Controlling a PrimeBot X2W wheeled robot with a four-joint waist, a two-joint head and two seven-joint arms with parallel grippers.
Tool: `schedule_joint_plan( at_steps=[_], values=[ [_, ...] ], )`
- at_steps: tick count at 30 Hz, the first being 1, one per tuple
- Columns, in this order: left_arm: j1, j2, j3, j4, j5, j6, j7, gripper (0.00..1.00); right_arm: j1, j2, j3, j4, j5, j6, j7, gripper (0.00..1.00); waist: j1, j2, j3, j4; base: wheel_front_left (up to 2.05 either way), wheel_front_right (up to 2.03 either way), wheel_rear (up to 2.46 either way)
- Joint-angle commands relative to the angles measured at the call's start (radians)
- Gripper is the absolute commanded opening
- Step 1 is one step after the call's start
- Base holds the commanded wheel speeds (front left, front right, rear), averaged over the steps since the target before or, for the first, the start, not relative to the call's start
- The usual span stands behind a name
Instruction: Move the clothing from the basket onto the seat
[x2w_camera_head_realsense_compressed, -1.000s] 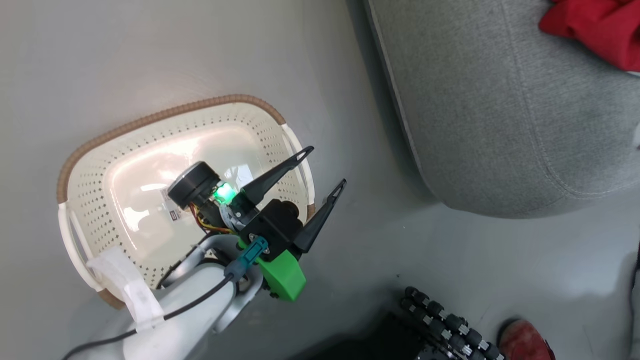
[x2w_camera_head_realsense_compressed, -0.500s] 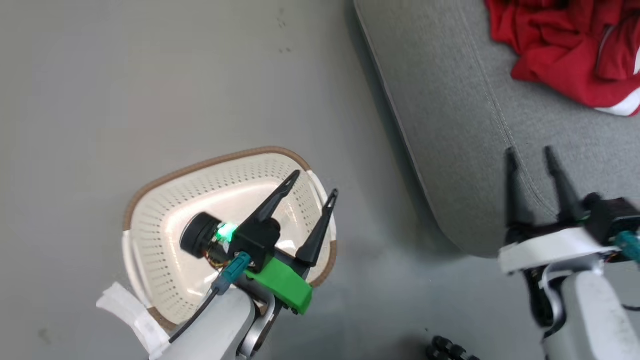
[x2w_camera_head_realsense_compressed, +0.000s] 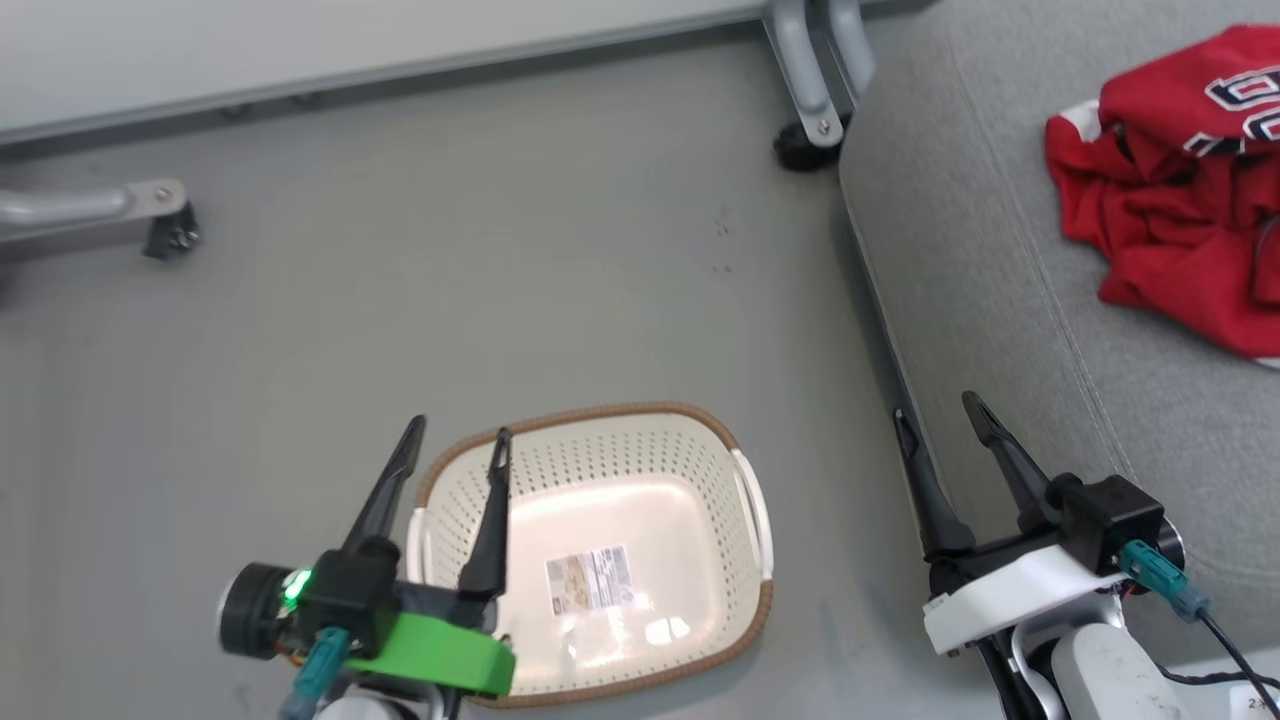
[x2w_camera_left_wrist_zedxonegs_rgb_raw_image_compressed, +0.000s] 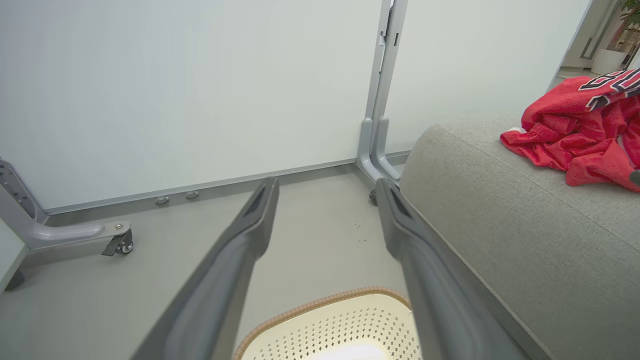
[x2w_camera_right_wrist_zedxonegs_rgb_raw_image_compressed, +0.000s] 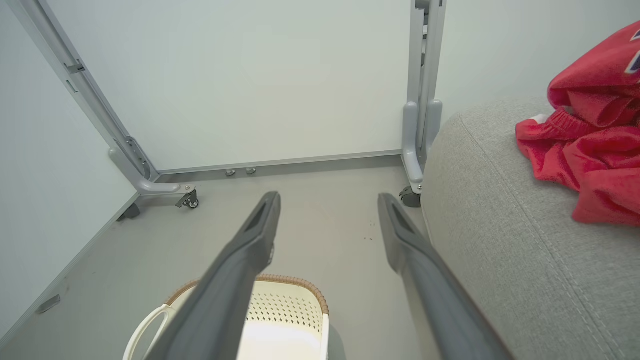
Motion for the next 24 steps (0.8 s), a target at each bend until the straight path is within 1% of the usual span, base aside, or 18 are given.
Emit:
schedule_joint_plan(
  at_steps=[1, 6, 12, 15, 18, 24],
  values=[
    [0.030, -0.005, 0.032, -0.017, 0.019, -0.010, 0.000, 1.00, 0.025, -0.006, -0.004, -0.006, 0.006, -0.002, -0.002, 1.00, 0.0001, 0.0000, -0.126, 0.104, 0.00, 0.00, 0.00],
    [0.119, -0.029, 0.155, -0.058, 0.066, -0.037, 0.000, 1.00, 0.060, -0.012, -0.039, -0.016, -0.001, -0.002, -0.002, 1.00, 0.0001, 0.0000, -0.167, 0.109, 0.00, 0.00, 0.00],
    [0.212, -0.063, 0.260, -0.112, 0.098, -0.069, 0.000, 1.00, 0.131, -0.008, -0.092, -0.055, -0.024, -0.002, -0.002, 1.00, 0.0001, 0.0000, -0.211, 0.100, 0.00, 0.00, 0.00],
    [0.256, -0.077, 0.291, -0.123, 0.101, -0.088, 0.000, 1.00, 0.176, -0.002, -0.119, -0.073, -0.027, -0.002, -0.002, 1.00, 0.0001, 0.0000, -0.230, 0.093, 0.00, 0.00, 0.00],
    [0.301, -0.085, 0.316, -0.127, 0.112, -0.103, 0.000, 1.00, 0.210, -0.004, -0.124, -0.089, -0.033, -0.002, -0.002, 1.00, 0.0001, 0.0000, -0.252, 0.080, 0.00, 0.00, 0.00],
    [0.359, -0.094, 0.339, -0.129, 0.125, -0.113, 0.000, 1.00, 0.244, -0.024, -0.119, -0.111, -0.036, -0.002, -0.002, 1.00, 0.0001, 0.0000, -0.268, 0.065, 0.00, 0.00, 0.00]
  ],
)
